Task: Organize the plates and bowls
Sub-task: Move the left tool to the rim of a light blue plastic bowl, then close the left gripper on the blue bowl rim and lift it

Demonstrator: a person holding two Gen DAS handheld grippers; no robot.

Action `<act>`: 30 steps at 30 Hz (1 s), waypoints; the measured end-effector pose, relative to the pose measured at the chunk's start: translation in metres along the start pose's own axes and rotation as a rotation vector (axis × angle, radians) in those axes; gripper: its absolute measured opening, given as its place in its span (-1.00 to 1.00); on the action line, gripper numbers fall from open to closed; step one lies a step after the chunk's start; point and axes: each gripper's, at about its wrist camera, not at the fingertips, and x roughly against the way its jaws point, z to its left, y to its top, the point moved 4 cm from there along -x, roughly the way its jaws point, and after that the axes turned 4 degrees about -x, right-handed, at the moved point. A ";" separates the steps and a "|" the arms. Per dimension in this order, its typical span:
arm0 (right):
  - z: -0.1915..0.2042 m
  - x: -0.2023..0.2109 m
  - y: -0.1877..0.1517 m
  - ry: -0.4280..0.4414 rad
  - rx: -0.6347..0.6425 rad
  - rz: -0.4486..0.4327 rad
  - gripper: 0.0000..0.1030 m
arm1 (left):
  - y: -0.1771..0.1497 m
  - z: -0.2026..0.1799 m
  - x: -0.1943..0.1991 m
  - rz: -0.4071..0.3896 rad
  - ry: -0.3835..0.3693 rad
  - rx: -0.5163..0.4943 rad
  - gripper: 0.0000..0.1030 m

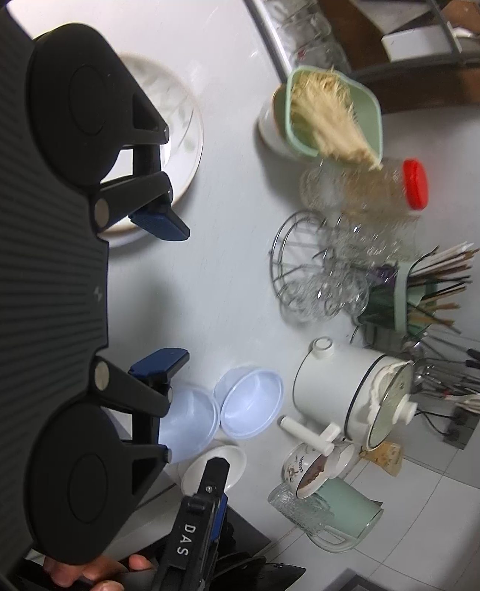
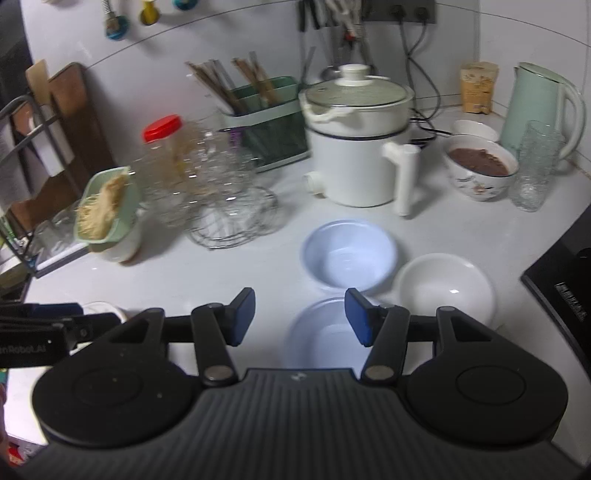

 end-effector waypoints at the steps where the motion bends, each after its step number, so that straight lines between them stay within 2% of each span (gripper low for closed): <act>1: -0.008 0.000 0.001 -0.006 0.000 -0.002 0.09 | 0.000 -0.005 -0.004 0.005 -0.007 0.008 0.35; 4: -0.029 -0.003 -0.002 -0.007 0.020 0.016 0.09 | 0.000 -0.021 -0.019 0.030 -0.038 0.024 0.35; 12: -0.073 -0.012 -0.018 -0.028 -0.042 0.051 0.07 | -0.005 -0.051 -0.059 0.110 -0.102 0.028 0.35; 17: -0.093 -0.021 -0.029 -0.056 -0.098 0.074 0.07 | -0.005 -0.064 -0.081 0.136 -0.124 -0.011 0.34; 21: -0.103 -0.030 -0.035 -0.019 -0.149 0.092 0.07 | -0.008 -0.069 -0.099 0.167 -0.140 -0.003 0.32; 24: -0.101 -0.038 -0.039 0.024 -0.159 0.106 0.06 | -0.009 -0.068 -0.114 0.198 -0.152 0.037 0.17; 30: -0.093 -0.060 -0.046 0.040 -0.141 0.152 -0.33 | -0.006 -0.073 -0.137 0.219 -0.171 0.051 -0.31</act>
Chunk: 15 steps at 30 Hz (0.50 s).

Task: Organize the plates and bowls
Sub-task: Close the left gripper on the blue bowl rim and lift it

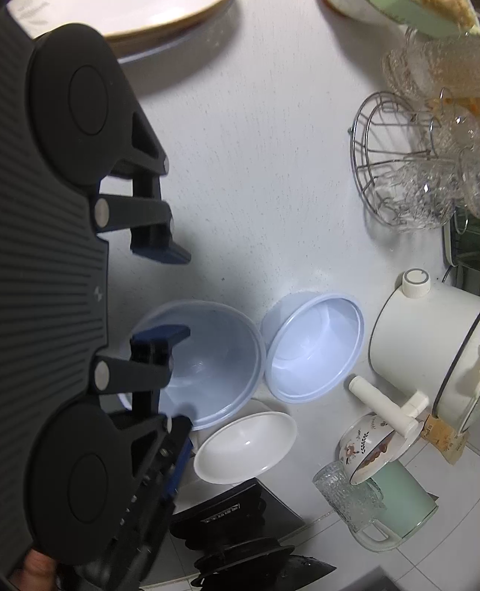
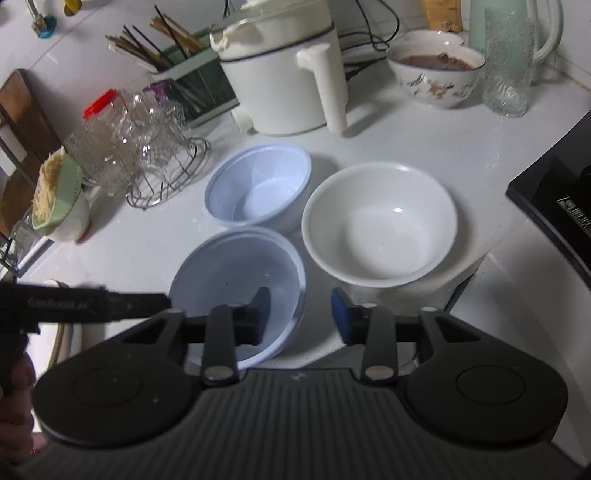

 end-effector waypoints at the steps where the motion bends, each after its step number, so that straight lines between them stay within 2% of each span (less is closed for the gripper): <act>1: 0.001 -0.003 -0.001 0.002 -0.002 0.008 -0.42 | 0.001 0.000 -0.002 0.003 -0.002 -0.002 -0.39; 5: 0.002 -0.013 -0.001 -0.010 0.005 0.035 -0.69 | 0.003 -0.002 -0.009 0.032 -0.055 0.032 -0.55; 11: 0.001 -0.016 -0.001 0.022 -0.016 0.052 -0.72 | 0.001 0.003 -0.006 0.039 -0.073 0.087 -0.55; 15: 0.013 -0.014 0.001 0.053 0.019 0.058 -0.72 | 0.001 0.010 0.008 0.009 -0.040 0.102 -0.55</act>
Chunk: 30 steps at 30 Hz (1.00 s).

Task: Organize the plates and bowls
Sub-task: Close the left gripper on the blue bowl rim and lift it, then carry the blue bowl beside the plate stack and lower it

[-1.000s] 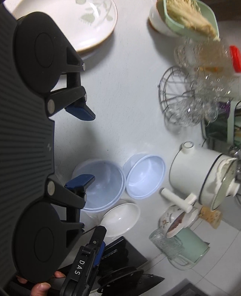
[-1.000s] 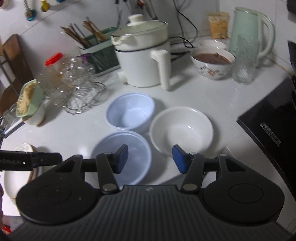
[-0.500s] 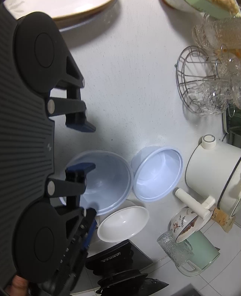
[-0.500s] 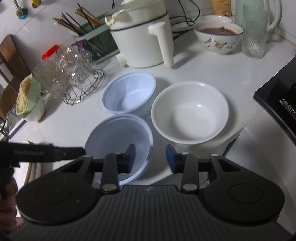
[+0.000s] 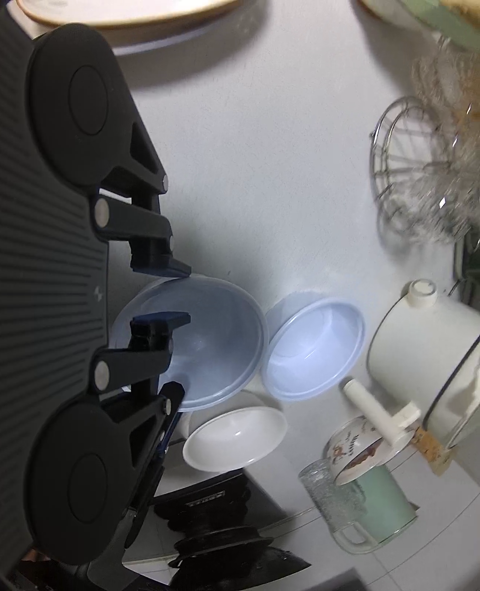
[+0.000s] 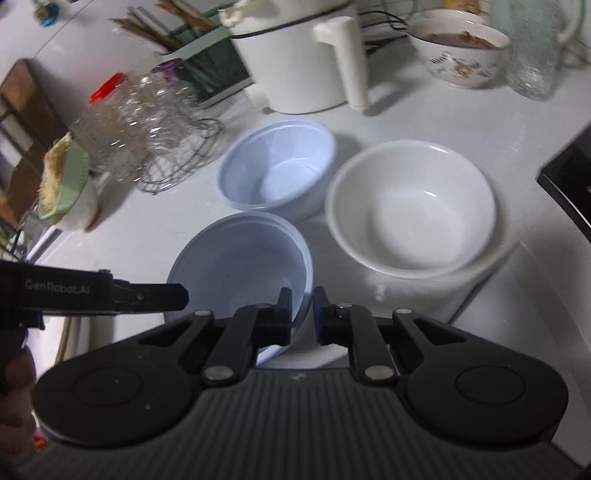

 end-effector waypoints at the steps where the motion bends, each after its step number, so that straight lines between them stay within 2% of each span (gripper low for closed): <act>1: 0.005 0.000 0.001 0.008 0.020 0.001 -0.71 | 0.000 0.003 0.004 -0.008 0.010 0.007 -0.55; 4: 0.022 -0.001 0.004 0.046 0.071 -0.001 -0.71 | 0.000 0.015 0.018 -0.011 0.039 0.049 -0.55; 11: 0.058 -0.007 0.006 0.137 0.151 0.022 -0.71 | -0.006 0.044 0.045 -0.073 0.105 0.111 -0.55; 16: 0.084 -0.017 0.008 0.168 0.228 0.028 -0.71 | -0.010 0.065 0.045 -0.059 0.170 0.161 -0.55; 24: 0.105 -0.032 0.009 0.168 0.289 0.038 -0.71 | -0.013 0.081 0.041 -0.053 0.207 0.190 -0.55; 30: 0.108 -0.041 0.005 0.172 0.275 0.073 -0.70 | -0.014 0.088 0.036 -0.034 0.226 0.172 -0.52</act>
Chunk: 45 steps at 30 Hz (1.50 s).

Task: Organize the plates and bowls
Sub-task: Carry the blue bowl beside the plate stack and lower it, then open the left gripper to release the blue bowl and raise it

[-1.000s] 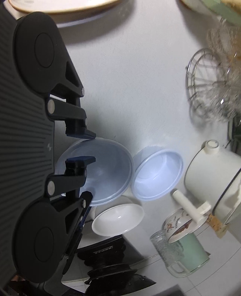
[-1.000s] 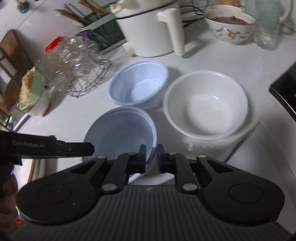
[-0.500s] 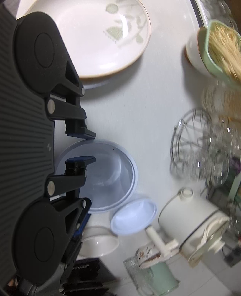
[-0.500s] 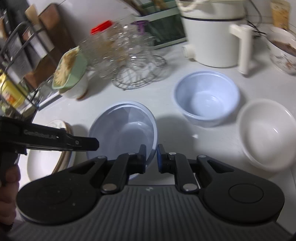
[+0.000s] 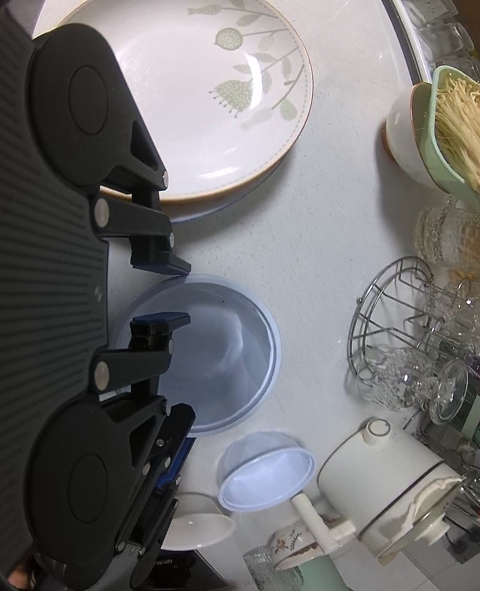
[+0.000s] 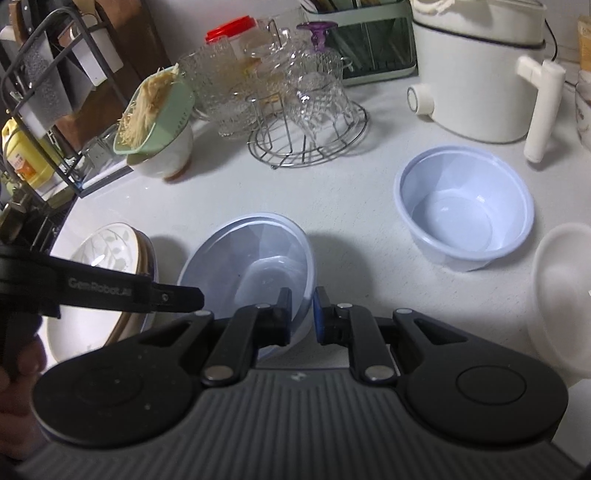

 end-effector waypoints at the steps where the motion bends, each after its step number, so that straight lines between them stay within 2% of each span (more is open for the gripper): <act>1: 0.001 -0.002 0.000 0.002 0.001 0.002 -0.69 | 0.000 0.001 0.000 -0.003 0.003 -0.007 -0.52; 7: 0.004 -0.007 -0.002 -0.008 -0.008 0.009 -0.67 | 0.003 0.003 -0.002 0.004 -0.008 -0.025 -0.52; 9: 0.003 -0.006 -0.001 -0.010 -0.013 0.007 -0.67 | 0.004 0.005 -0.002 0.001 -0.011 -0.015 -0.42; 11: 0.003 -0.005 -0.002 -0.015 -0.013 0.005 -0.67 | 0.005 0.007 0.000 -0.007 -0.002 0.004 -0.18; 18: 0.003 0.002 -0.001 -0.014 0.001 -0.010 -0.62 | 0.008 0.008 0.014 -0.052 0.010 -0.004 0.00; 19: 0.002 0.003 0.000 -0.020 0.000 -0.014 -0.43 | 0.008 0.008 0.017 -0.062 0.013 -0.006 0.02; 21: 0.000 0.008 0.000 -0.024 -0.007 -0.031 0.25 | 0.009 0.007 0.024 -0.080 0.016 -0.009 0.04; 23: -0.002 0.013 0.002 -0.020 -0.020 -0.049 0.37 | 0.009 0.005 0.031 -0.100 0.017 -0.016 0.06; 30: -0.004 0.027 0.007 -0.024 -0.034 -0.087 0.35 | 0.010 0.001 0.059 -0.143 0.019 -0.039 0.07; 36: 0.001 0.057 0.016 -0.017 -0.032 -0.155 0.35 | 0.014 -0.008 0.092 -0.187 -0.006 -0.060 0.12; 42: 0.009 0.091 0.028 -0.019 -0.006 -0.233 0.35 | 0.015 -0.025 0.136 -0.297 -0.002 -0.133 0.33; 45: 0.015 0.105 0.033 -0.033 0.025 -0.271 0.35 | 0.012 -0.029 0.152 -0.318 0.002 -0.150 0.54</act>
